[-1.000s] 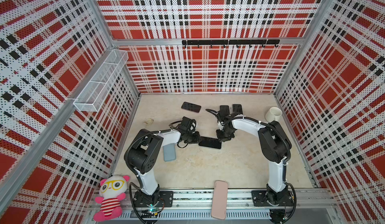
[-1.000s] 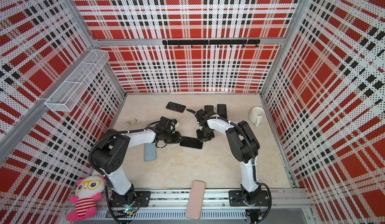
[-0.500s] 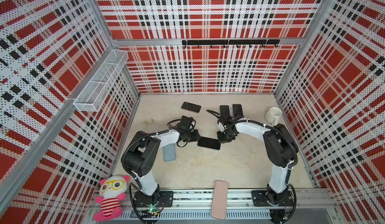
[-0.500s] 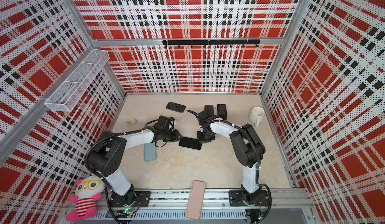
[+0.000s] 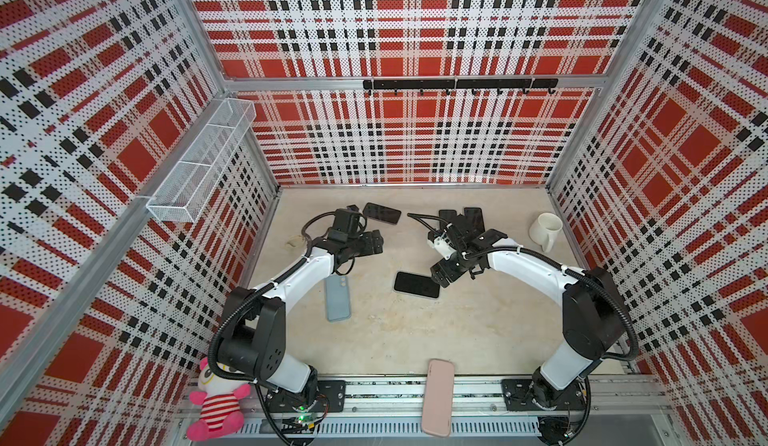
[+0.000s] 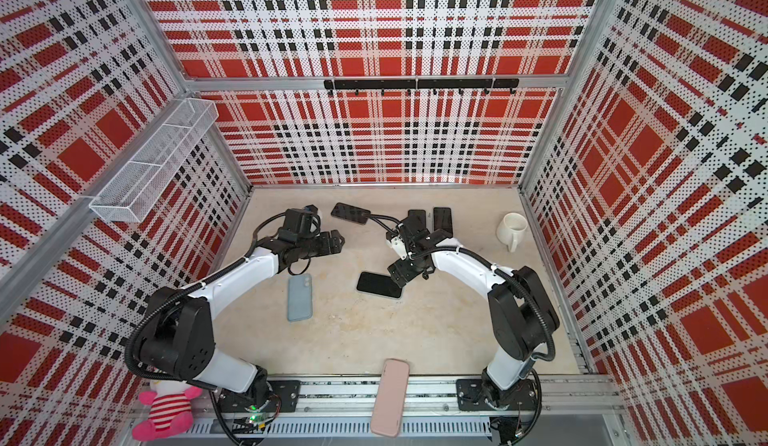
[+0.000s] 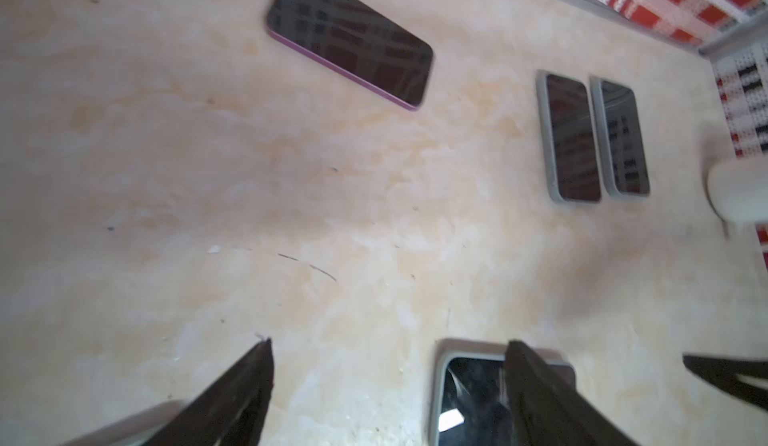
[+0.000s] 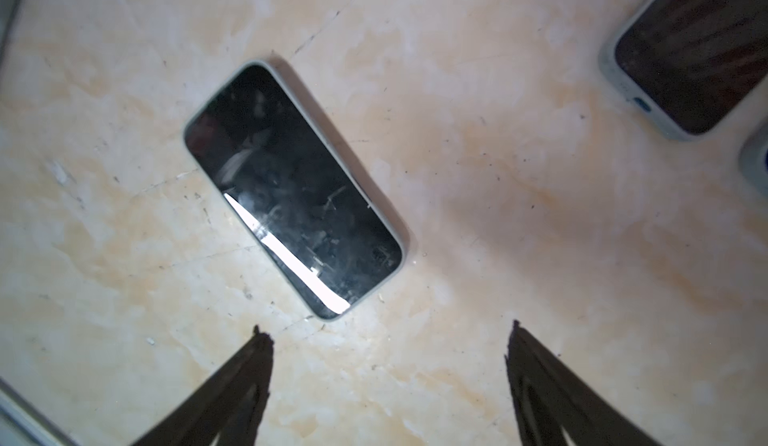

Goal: Put the phone into the phone case
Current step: 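Grasp the cased black phone with the right gripper while left withdraws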

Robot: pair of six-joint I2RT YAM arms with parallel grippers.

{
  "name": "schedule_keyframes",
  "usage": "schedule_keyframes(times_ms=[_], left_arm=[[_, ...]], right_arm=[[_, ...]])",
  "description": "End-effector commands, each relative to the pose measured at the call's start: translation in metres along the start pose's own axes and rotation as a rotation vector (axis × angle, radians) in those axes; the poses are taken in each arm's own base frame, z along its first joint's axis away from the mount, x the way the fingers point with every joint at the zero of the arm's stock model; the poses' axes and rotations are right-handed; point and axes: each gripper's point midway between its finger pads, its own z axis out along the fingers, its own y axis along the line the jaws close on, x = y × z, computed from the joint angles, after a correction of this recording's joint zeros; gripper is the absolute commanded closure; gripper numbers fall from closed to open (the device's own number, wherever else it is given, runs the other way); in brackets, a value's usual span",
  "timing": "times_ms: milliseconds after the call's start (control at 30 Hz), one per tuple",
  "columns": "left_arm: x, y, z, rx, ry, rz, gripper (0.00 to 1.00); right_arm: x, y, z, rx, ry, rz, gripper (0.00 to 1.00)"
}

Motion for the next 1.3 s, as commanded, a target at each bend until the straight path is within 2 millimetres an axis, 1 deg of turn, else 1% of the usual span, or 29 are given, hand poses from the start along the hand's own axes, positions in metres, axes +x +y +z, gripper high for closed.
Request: schedule_keyframes(times_ms=[0,33,67,200,333,467,533,633,767,867,1033,1133,1267], left_arm=[[-0.011,0.019,-0.006,-0.062,-0.014,0.111,0.02],[-0.015,0.031,-0.005,-0.092,-0.018,0.120,0.02],[-0.018,0.038,-0.003,-0.114,-0.019,0.127,0.02],[-0.026,0.048,-0.005,-0.132,-0.029,0.146,0.02],[-0.030,0.054,-0.012,-0.129,-0.073,0.108,0.02],[-0.032,0.056,-0.015,-0.139,-0.085,0.113,0.02],[-0.033,0.056,-0.017,-0.134,-0.088,0.109,0.02],[-0.035,0.057,-0.020,-0.131,-0.095,0.101,0.02],[-0.038,0.055,-0.023,-0.113,-0.103,0.094,0.02],[-0.039,0.055,-0.025,-0.112,-0.107,0.091,0.02],[-0.039,0.056,-0.026,-0.117,-0.111,0.090,0.02],[-0.038,0.056,-0.026,-0.115,-0.110,0.091,0.02],[-0.038,0.056,-0.026,-0.117,-0.110,0.089,0.02]], right_arm=[[-0.002,0.005,0.007,0.021,0.003,-0.217,0.00],[-0.002,0.007,0.012,0.022,0.009,-0.269,0.00],[-0.001,0.008,0.017,0.019,0.019,-0.323,0.00],[0.000,0.006,0.031,0.006,0.090,-0.435,0.00],[-0.006,0.015,0.045,-0.069,0.114,-0.537,0.00],[-0.014,0.017,0.059,-0.108,0.137,-0.595,0.00],[-0.014,0.022,0.064,-0.134,0.159,-0.613,0.00],[-0.007,0.032,0.071,-0.155,0.207,-0.644,0.00],[-0.003,0.043,0.074,-0.186,0.217,-0.640,0.00],[-0.002,0.046,0.077,-0.190,0.227,-0.631,0.00],[0.002,0.040,0.090,-0.136,0.242,-0.599,0.00],[0.004,0.043,0.094,-0.136,0.231,-0.588,0.00],[0.007,0.040,0.098,-0.115,0.238,-0.571,0.04]])
